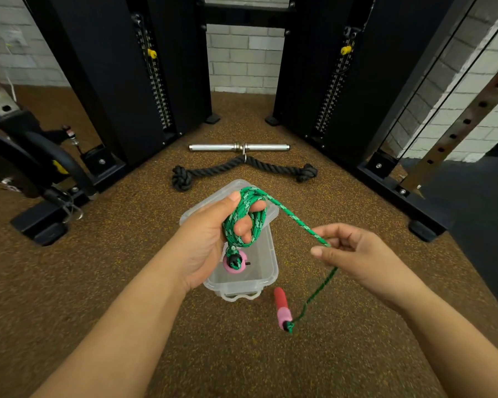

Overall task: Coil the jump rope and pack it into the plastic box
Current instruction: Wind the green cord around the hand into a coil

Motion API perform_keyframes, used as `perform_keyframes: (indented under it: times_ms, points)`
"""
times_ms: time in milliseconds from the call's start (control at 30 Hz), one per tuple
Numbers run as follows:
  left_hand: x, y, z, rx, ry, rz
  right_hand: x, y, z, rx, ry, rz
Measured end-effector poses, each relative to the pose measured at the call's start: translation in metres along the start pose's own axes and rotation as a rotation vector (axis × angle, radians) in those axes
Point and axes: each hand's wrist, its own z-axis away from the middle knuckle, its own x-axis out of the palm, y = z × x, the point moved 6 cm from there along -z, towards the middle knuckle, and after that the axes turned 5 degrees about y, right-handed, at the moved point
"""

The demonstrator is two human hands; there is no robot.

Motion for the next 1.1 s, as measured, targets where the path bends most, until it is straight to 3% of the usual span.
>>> perform_keyframes:
  times_ms: [67,133,333,433,600,767,967,1100]
  points:
    - [0.004,-0.003,0.001,-0.033,-0.007,0.012,0.000,0.004,0.000,-0.032,0.017,0.324]
    - [0.012,-0.010,0.004,-0.084,-0.047,-0.015,0.006,-0.004,0.004,-0.121,0.029,0.425]
    - [0.027,-0.023,0.011,-0.177,-0.151,-0.087,0.051,-0.025,0.019,-0.248,-0.372,-0.124]
    - [0.020,-0.017,0.010,-0.171,-0.112,-0.060,0.038,-0.026,0.016,-0.206,-0.300,-0.131]
    - [0.013,-0.011,0.005,-0.127,-0.059,0.057,0.015,-0.014,0.006,-0.192,0.047,0.098]
    - [0.013,-0.014,0.005,-0.142,0.008,0.011,0.059,-0.004,0.023,-0.275,-0.191,0.458]
    - [0.000,-0.017,0.004,-0.026,0.147,-0.472,0.081,-0.014,0.032,-0.356,-0.300,0.318]
    - [-0.002,-0.028,0.007,-0.057,0.061,-0.829,0.059,-0.035,0.029,-0.322,-0.214,0.040]
